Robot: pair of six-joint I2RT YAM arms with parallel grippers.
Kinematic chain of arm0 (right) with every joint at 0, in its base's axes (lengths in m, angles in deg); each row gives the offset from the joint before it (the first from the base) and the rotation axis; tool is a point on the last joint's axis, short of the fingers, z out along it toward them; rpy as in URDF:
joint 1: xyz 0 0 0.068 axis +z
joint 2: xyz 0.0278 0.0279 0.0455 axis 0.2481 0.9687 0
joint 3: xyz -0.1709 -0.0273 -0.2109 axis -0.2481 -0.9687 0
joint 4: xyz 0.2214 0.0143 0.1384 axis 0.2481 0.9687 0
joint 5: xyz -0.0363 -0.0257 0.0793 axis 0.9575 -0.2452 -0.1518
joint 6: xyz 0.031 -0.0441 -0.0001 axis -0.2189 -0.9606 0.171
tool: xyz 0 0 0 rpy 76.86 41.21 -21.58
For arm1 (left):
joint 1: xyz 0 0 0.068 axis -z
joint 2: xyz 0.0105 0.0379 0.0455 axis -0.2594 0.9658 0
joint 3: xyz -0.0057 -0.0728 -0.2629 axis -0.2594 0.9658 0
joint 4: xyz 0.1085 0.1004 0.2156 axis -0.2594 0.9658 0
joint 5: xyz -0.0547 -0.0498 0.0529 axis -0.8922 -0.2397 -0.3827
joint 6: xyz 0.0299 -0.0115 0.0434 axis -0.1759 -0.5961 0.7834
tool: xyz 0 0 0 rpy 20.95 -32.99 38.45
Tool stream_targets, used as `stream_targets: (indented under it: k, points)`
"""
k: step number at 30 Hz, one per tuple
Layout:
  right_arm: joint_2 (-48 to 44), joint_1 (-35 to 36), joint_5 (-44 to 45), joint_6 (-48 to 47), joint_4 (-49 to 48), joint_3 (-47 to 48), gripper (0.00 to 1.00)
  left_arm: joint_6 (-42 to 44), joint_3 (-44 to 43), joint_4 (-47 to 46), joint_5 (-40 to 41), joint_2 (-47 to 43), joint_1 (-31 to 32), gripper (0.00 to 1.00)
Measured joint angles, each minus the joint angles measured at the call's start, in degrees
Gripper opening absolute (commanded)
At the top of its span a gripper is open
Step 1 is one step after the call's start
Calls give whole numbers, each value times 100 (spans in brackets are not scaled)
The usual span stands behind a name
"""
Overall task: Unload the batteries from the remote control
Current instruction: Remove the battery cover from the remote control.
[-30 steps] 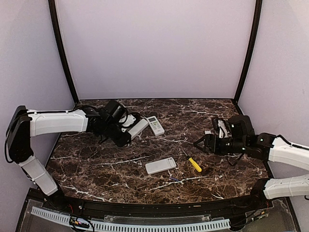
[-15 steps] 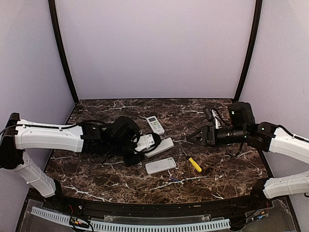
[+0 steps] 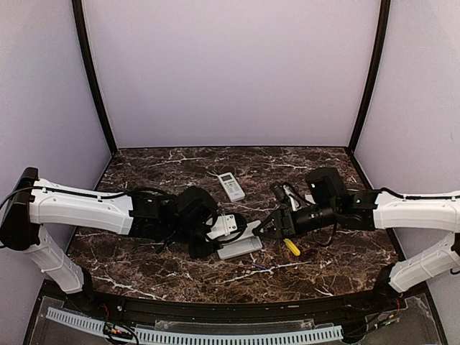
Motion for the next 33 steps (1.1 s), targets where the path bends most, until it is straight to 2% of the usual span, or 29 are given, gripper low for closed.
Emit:
stream_targets:
  k: [10, 33]
  points:
    - [737, 350, 31, 160, -385, 149, 71, 0, 0, 2, 42, 0, 46, 24]
    - [1058, 367, 363, 511, -651, 317, 53, 0, 0, 2, 63, 0, 87, 23]
